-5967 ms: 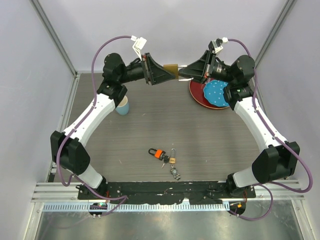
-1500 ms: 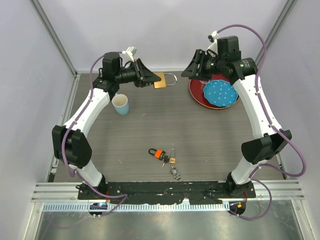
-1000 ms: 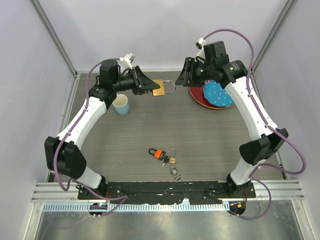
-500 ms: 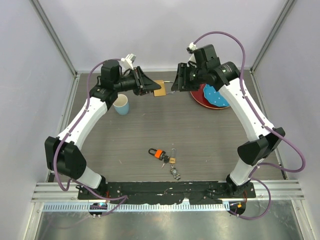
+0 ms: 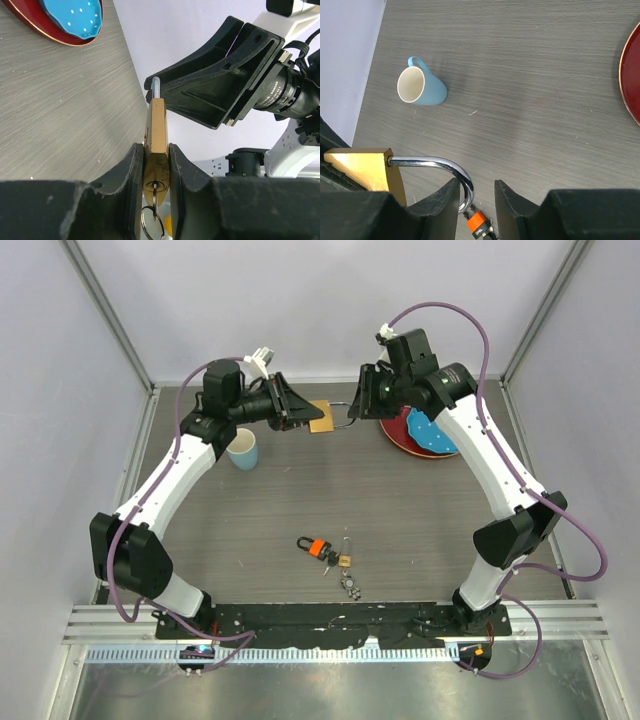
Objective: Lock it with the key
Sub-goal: Lock the lock.
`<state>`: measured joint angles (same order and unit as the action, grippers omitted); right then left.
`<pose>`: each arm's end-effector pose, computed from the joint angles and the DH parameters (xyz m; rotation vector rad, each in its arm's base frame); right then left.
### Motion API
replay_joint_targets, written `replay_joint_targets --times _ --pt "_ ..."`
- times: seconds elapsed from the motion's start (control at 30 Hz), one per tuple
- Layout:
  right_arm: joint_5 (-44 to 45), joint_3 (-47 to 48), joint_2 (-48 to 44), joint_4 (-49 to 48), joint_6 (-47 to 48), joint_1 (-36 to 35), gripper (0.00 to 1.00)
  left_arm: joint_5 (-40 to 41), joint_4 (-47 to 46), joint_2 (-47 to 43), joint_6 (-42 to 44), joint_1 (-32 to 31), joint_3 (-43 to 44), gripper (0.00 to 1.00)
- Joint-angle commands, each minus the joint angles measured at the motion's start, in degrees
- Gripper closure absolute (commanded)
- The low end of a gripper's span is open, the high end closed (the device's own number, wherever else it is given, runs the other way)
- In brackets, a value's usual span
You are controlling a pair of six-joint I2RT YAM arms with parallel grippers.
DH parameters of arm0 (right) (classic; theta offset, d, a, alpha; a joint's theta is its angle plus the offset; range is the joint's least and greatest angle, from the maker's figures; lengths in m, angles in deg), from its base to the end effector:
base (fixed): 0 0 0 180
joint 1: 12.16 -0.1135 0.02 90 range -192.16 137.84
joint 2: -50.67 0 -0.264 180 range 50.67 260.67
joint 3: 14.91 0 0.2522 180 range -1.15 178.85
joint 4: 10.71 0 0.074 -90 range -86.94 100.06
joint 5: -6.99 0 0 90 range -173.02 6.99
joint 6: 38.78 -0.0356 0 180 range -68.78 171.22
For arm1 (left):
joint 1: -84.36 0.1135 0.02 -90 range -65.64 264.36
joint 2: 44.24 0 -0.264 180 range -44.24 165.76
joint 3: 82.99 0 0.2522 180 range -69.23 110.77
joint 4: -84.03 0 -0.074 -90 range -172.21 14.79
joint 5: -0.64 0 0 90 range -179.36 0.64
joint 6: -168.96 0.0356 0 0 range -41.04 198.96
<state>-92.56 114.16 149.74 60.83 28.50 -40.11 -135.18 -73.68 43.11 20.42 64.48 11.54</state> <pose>0.3167 0.1747 0.4279 -0.1970 2.3620 0.6350 0.3237 -0.1442 0.3830 -0.0513 2.1047 -1.6256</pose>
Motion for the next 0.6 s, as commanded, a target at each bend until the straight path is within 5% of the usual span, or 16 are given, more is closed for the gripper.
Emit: replay_joint_targets --times 0.0,0.1,0.3,0.57 --pt "-1.2 -0.8 0.2 -4.5 -1.5 -0.1 0.61 -2.8 -7.7 -1.3 -2.1 -0.2 3.3 1.00" --pt "-2.2 -2.3 -0.1 -6.1 -2.6 -0.1 0.62 -3.0 -7.9 -1.1 -2.4 -0.2 3.4 1.00" --pt "-2.7 -3.1 0.1 -6.5 -2.4 -0.1 0.83 -3.3 -8.3 -0.9 -2.5 -0.2 3.5 1.00" --pt "-3.6 -4.0 -0.3 -7.8 -2.2 -0.1 0.95 -4.7 -8.3 -0.6 -2.5 -0.5 4.0 1.00"
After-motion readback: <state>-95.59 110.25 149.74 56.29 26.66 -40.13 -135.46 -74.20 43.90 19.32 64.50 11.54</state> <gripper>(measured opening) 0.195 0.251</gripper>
